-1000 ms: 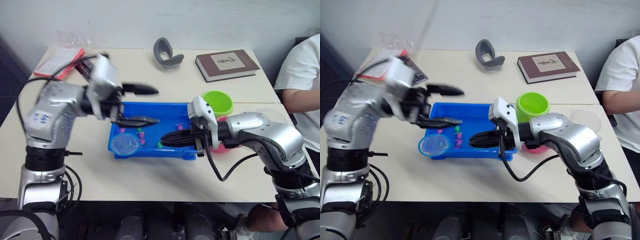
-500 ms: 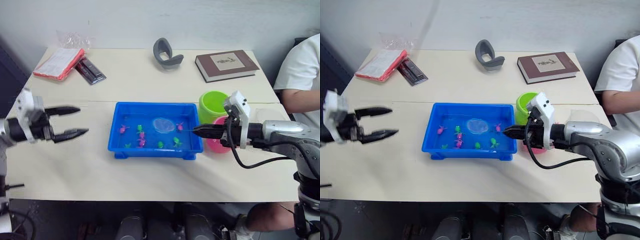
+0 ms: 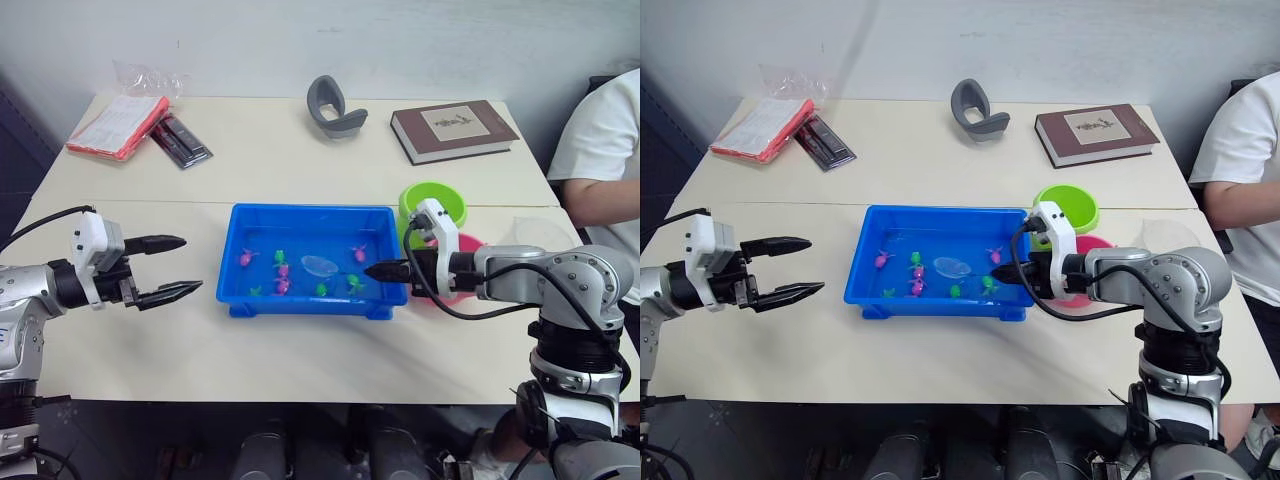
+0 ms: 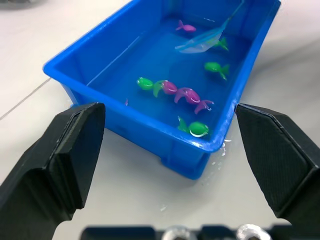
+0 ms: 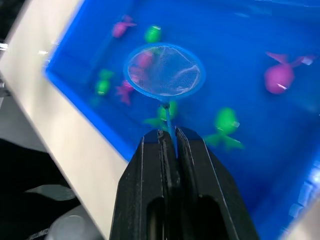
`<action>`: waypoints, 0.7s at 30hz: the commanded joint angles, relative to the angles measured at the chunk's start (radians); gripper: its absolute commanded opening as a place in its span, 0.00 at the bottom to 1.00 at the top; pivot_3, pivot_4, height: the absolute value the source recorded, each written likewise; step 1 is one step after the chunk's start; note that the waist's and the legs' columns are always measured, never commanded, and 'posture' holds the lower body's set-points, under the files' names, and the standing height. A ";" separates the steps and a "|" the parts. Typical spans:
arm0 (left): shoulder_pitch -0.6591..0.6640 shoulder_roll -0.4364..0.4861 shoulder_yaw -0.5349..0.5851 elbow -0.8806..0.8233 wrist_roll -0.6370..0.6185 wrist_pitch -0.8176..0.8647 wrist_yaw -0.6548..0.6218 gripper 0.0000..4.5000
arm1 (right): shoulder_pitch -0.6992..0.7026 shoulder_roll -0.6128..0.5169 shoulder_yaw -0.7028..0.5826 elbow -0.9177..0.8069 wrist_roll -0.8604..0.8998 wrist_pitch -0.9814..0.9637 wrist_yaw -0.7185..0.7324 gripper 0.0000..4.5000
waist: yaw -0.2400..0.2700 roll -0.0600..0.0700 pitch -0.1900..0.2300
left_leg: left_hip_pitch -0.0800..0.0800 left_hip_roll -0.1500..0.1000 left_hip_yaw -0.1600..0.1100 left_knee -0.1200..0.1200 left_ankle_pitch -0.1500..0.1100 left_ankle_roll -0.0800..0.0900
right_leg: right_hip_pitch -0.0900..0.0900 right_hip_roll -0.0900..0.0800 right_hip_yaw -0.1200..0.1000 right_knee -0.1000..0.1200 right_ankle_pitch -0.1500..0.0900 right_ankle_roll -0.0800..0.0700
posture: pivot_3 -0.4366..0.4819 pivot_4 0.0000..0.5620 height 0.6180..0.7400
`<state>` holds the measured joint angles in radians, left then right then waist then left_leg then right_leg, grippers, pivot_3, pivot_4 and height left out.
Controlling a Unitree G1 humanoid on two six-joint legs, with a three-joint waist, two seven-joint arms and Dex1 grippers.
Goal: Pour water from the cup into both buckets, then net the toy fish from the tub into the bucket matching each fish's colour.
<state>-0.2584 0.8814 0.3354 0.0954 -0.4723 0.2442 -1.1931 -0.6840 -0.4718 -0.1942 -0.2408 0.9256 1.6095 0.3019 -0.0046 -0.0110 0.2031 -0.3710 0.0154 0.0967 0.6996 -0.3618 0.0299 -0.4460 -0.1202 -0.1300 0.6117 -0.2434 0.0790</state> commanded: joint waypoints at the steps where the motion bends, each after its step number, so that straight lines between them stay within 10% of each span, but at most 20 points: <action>1: -0.008 0.009 0.036 -0.011 -0.010 -0.020 0.023 0.99 | -0.019 0.006 -0.008 -0.019 0.006 0.005 -0.036 0.00 | 0.000 0.000 0.000 | 0.000 0.000 0.000 0.000 0.000 0.000 | 0.000 0.001 0.000 0.000 0.000 0.000 | 0.48 0.27 1.00; 21: -0.026 0.001 0.001 0.000 -0.031 0.062 0.028 0.99 | -0.040 0.032 0.008 0.017 -0.120 0.003 -0.180 0.00 | -0.003 0.000 0.000 | 0.000 0.002 0.001 0.000 0.000 -0.001 | 0.000 0.002 0.000 0.000 0.000 0.000 | 0.48 0.27 1.00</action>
<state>-0.2702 0.8812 0.3318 0.0945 -0.5033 0.3178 -1.1690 -0.7070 -0.4487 -0.1611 -0.1994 0.8330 1.6094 0.1395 -0.0071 -0.0110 0.2031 -0.3706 0.0170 0.0975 0.6993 -0.3618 0.0292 -0.4463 -0.1179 -0.1296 0.6115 -0.2434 0.0790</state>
